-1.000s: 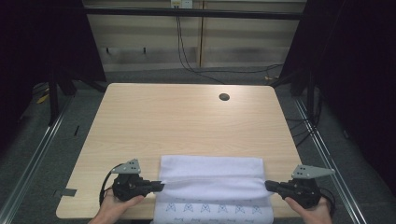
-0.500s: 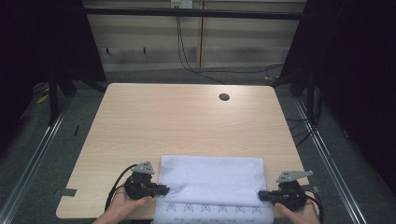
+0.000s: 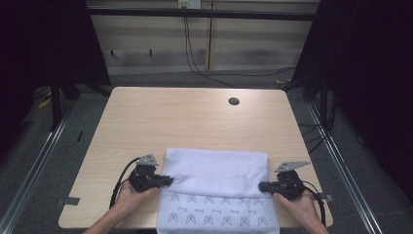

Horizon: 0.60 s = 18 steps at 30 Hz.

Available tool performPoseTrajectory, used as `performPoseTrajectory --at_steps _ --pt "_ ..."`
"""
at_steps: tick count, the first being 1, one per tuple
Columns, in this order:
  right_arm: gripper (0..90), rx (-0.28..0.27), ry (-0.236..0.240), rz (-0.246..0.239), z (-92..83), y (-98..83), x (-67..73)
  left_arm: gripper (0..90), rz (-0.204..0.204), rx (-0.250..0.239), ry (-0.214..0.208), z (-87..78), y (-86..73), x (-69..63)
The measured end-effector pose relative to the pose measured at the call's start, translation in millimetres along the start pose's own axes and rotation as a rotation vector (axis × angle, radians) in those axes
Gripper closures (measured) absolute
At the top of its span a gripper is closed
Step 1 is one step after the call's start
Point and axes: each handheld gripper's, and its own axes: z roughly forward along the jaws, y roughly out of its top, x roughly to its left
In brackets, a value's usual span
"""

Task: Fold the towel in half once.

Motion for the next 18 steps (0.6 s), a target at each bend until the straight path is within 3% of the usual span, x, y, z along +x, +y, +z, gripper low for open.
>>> performPoseTrajectory --at_steps 4,5,13,16,18 --pt "87.2 -0.020 -0.041 0.021 5.1 9.4 -11.1 87.6 -0.022 -0.026 0.040 4.4 10.6 20.6" --pt "87.1 -0.025 -0.042 0.019 6.7 11.4 -14.2 87.6 -0.036 -0.025 0.028 5.5 13.7 27.6" --pt "86.8 -0.045 -0.065 0.022 27.8 43.3 -40.7 87.5 0.010 -0.020 0.138 14.3 35.1 48.5" --pt "86.5 -0.059 -0.068 0.036 39.9 60.2 -54.4 87.5 -0.039 -0.040 0.138 16.9 42.5 66.4" --pt "86.5 -0.072 -0.060 0.047 46.1 67.3 -61.5 87.5 -0.044 -0.048 0.142 18.1 46.0 75.8"
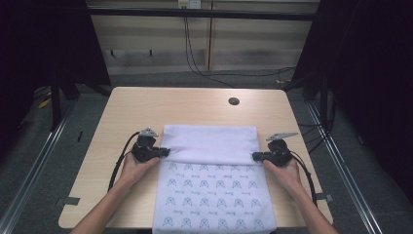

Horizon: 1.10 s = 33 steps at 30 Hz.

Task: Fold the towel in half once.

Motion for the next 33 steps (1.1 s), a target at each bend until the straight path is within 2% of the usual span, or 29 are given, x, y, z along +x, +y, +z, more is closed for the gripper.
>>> performPoseTrajectory --at_steps 3,6,8,11,12,14,16,17,18,19,21,25,26,27,29,31,33 --pt "86.3 -0.012 -0.007 -0.001 10.6 12.3 -8.3 87.4 0.002 0.003 0.031 5.2 8.9 10.0" --pt "86.1 -0.016 -0.036 -0.004 20.2 24.4 -13.5 87.5 0.020 0.009 0.083 12.0 18.9 14.3" --pt "86.0 -0.024 -0.053 -0.003 25.9 31.2 -17.3 87.5 0.005 -0.001 0.101 17.0 23.9 18.6" --pt "85.7 -0.045 -0.068 0.029 33.1 39.5 -26.7 87.5 -0.024 -0.025 0.123 26.3 32.4 25.5" --pt "85.7 -0.063 -0.071 0.058 36.2 41.3 -30.6 87.5 -0.019 -0.024 0.131 28.0 34.9 27.7" --pt "85.7 -0.083 -0.075 0.081 40.1 44.5 -36.0 87.5 -0.033 -0.034 0.147 33.6 40.7 31.6" --pt "85.7 -0.096 -0.101 0.095 43.8 48.6 -39.0 87.5 -0.062 -0.042 0.156 38.4 45.5 37.2" --pt "85.6 -0.101 -0.109 0.100 44.9 49.8 -39.8 87.5 -0.067 -0.061 0.159 43.1 47.6 39.0" --pt "85.6 -0.115 -0.134 0.135 45.9 50.3 -40.6 87.4 -0.072 -0.073 0.161 45.6 49.0 40.4" --pt "85.6 -0.132 -0.136 0.153 47.3 49.5 -41.5 87.4 -0.088 -0.081 0.158 48.4 51.1 42.9" --pt "85.7 -0.160 -0.147 0.174 49.4 48.3 -42.4 87.4 -0.093 -0.081 0.164 52.9 56.6 47.1" --pt "86.1 -0.170 -0.157 0.206 50.2 50.8 -46.4 87.4 -0.108 -0.084 0.166 54.5 59.8 45.8" --pt "86.6 -0.173 -0.154 0.202 49.3 51.8 -46.9 87.4 -0.093 -0.068 0.152 51.3 60.0 47.0" --pt "86.8 -0.180 -0.149 0.194 47.5 53.1 -47.6 87.4 -0.104 -0.078 0.133 48.3 59.6 47.2" --pt "87.0 -0.210 -0.130 0.193 40.8 55.2 -51.8 87.3 -0.095 -0.068 0.128 41.2 59.8 47.4" --pt "87.3 -0.266 -0.078 0.252 32.0 55.5 -58.8 87.2 -0.093 -0.103 0.111 31.2 62.8 43.9" --pt "87.5 -0.289 -0.061 0.249 23.0 59.0 -61.2 87.2 -0.082 -0.138 0.086 17.1 67.0 40.8"
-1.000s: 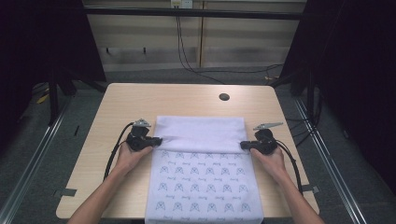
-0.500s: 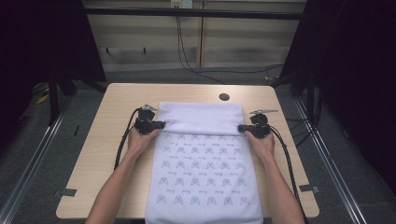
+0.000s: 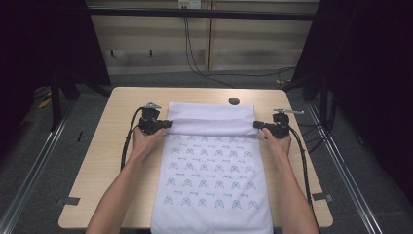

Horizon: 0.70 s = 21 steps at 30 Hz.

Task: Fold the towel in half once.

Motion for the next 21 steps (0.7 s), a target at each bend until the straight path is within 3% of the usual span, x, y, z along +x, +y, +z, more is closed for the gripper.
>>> performPoseTrajectory --at_steps 3,9,12,15,18,19,21 --pt "87.7 -0.040 0.019 -0.041 -15.6 13.8 4.7 87.2 0.004 -0.059 -0.041 -21.0 8.9 -7.5" --pt "87.7 -0.131 0.078 -0.144 -60.9 43.8 28.6 87.2 0.023 -0.121 -0.108 -62.1 21.8 -25.3" --pt "87.8 -0.158 0.109 -0.173 -80.8 51.6 38.5 87.2 0.051 -0.168 -0.120 -85.2 26.1 -34.9" --pt "87.8 -0.176 0.130 -0.221 -99.6 58.3 51.6 87.3 0.099 -0.188 -0.078 -103.9 30.1 -45.5" --pt "87.8 -0.201 0.148 -0.273 -117.3 61.8 65.6 87.3 0.115 -0.219 -0.100 -124.6 35.4 -54.7" --pt "87.8 -0.210 0.159 -0.278 -122.4 62.6 69.2 87.3 0.116 -0.235 -0.126 -131.3 36.5 -57.3" --pt "87.9 -0.215 0.158 -0.306 -133.4 65.3 76.6 87.4 0.150 -0.234 -0.127 -144.1 40.3 -62.4"
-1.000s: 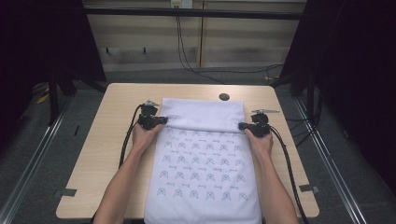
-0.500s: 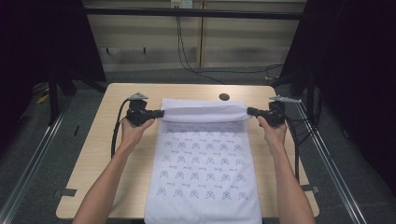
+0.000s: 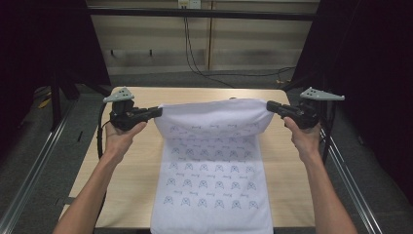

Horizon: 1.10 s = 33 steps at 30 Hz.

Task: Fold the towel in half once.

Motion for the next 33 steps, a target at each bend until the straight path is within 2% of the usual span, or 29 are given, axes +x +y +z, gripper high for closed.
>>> performPoseTrajectory --at_steps 1,3,7,9,11,13,15,18,21,23,25,26,28,30,32,33 --pt "87.8 -0.003 0.003 -0.010 -2.7 2.5 2.1 87.4 0.014 -0.014 -0.004 -7.2 4.4 -3.3" --pt "87.9 -0.011 -0.002 -0.026 -11.2 9.2 7.0 87.4 0.001 -0.045 -0.038 -17.5 9.4 -8.1" --pt "87.9 -0.047 0.024 -0.046 -30.7 17.2 20.4 87.5 0.055 -0.048 -0.037 -34.9 12.7 -28.5" --pt "87.9 -0.052 0.048 -0.060 -41.5 11.8 31.2 87.5 0.061 -0.046 -0.061 -40.0 4.6 -35.8" --pt "87.9 -0.038 0.061 -0.067 -49.3 -0.1 37.5 87.5 0.041 -0.087 -0.086 -45.5 -12.3 -42.1" --pt "87.9 -0.020 0.074 -0.064 -55.2 -13.7 41.2 87.5 0.027 -0.042 -0.079 -46.8 -31.1 -47.9" --pt "88.1 -0.018 0.078 -0.074 -63.0 -32.9 49.0 87.5 0.011 -0.036 -0.098 -50.2 -42.6 -51.4" --pt "88.1 -0.006 0.099 -0.088 -72.3 -46.2 60.0 87.4 0.000 -0.033 -0.113 -55.5 -53.2 -58.3" --pt "88.1 0.033 0.113 -0.089 -79.3 -62.6 68.6 87.4 0.006 0.031 -0.126 -56.0 -71.6 -65.2" --pt "88.1 0.088 0.129 -0.077 -81.5 -80.8 73.5 87.4 -0.013 0.057 -0.158 -54.6 -90.9 -69.2" --pt "88.0 0.166 0.131 -0.088 -83.2 -101.2 80.0 87.3 -0.030 0.098 -0.185 -51.8 -110.3 -74.1" --pt "87.9 0.197 0.139 -0.077 -83.5 -111.4 81.5 87.3 -0.023 0.121 -0.182 -50.4 -119.7 -76.7" --pt "87.6 0.245 0.155 -0.053 -85.0 -130.2 84.7 87.3 -0.033 0.170 -0.204 -48.0 -136.8 -81.4" --pt "87.0 0.290 0.183 -0.056 -88.3 -144.4 88.1 87.1 -0.018 0.211 -0.212 -49.5 -151.3 -88.0" --pt "85.3 0.339 0.221 -0.049 -92.9 -157.3 91.4 86.7 -0.007 0.284 -0.258 -51.0 -164.0 -93.3" --pt "84.8 0.359 0.233 -0.051 -95.4 -163.8 93.3 86.2 -0.019 0.313 -0.288 -52.0 -170.6 -94.4"
